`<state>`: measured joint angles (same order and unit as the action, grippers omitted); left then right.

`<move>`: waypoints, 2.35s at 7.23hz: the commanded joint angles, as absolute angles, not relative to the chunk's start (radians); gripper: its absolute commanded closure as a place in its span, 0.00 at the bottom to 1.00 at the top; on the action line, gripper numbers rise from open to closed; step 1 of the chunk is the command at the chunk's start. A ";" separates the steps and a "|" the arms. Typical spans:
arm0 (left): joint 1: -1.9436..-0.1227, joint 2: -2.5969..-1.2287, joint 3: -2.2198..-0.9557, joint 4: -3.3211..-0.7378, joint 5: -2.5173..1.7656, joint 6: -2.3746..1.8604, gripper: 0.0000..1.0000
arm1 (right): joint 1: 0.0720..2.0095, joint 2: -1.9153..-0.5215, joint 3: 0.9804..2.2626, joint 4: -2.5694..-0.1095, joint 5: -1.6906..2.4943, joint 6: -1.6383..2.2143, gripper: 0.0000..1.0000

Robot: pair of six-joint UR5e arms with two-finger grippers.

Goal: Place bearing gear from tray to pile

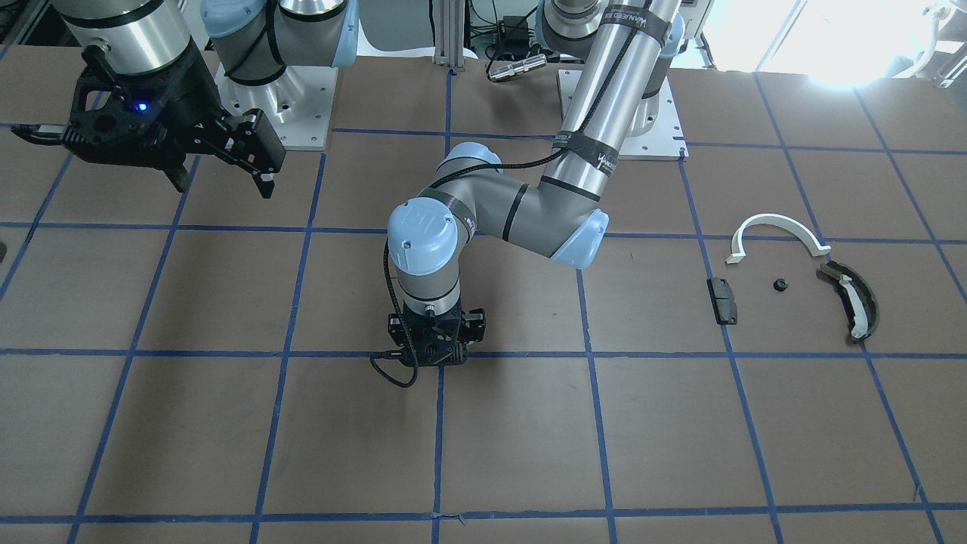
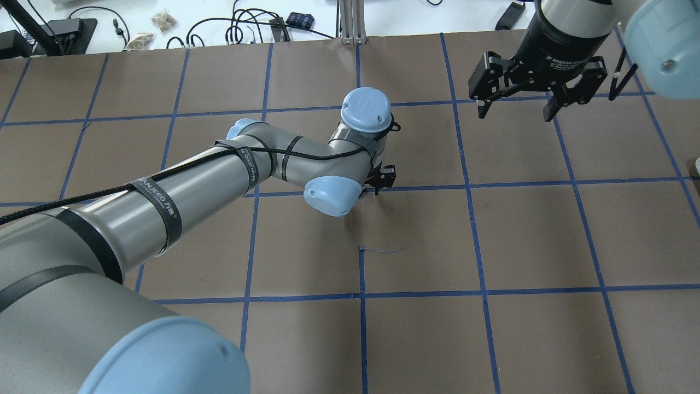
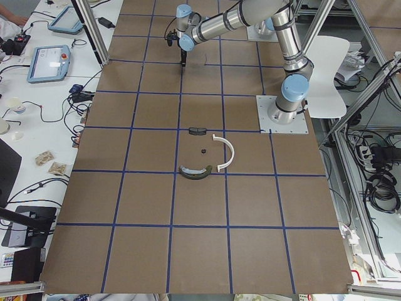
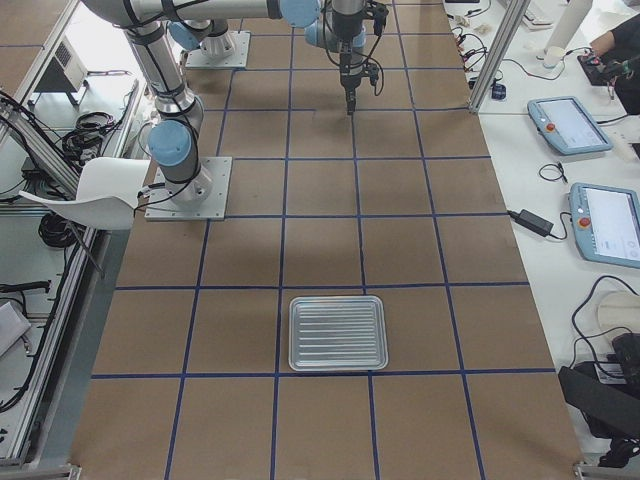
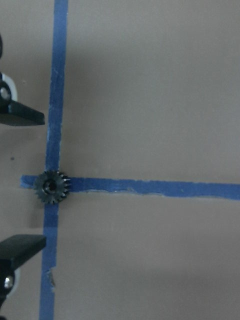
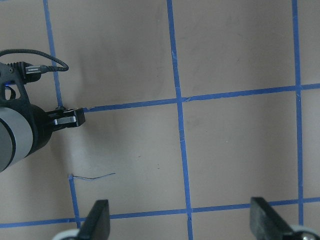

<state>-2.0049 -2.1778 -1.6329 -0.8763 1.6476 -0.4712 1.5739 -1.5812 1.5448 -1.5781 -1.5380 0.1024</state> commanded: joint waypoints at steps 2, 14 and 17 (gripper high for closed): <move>-2.005 -2.192 -1.634 -0.848 1.647 -0.471 0.38 | 1.572 -1.579 1.535 -1.575 -1.536 0.109 0.00; -1.699 -1.958 -1.658 -1.122 1.661 -0.084 0.82 | 1.574 -1.578 1.535 -1.571 -1.531 0.100 0.00; -1.364 -1.826 -1.858 -1.109 1.724 0.270 0.88 | 1.574 -1.585 1.542 -1.575 -1.531 0.100 0.00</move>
<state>-1.5228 -1.8760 -1.7556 -1.1324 1.7089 0.1110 1.5734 -1.5832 1.5401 -1.5739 -1.5309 0.0998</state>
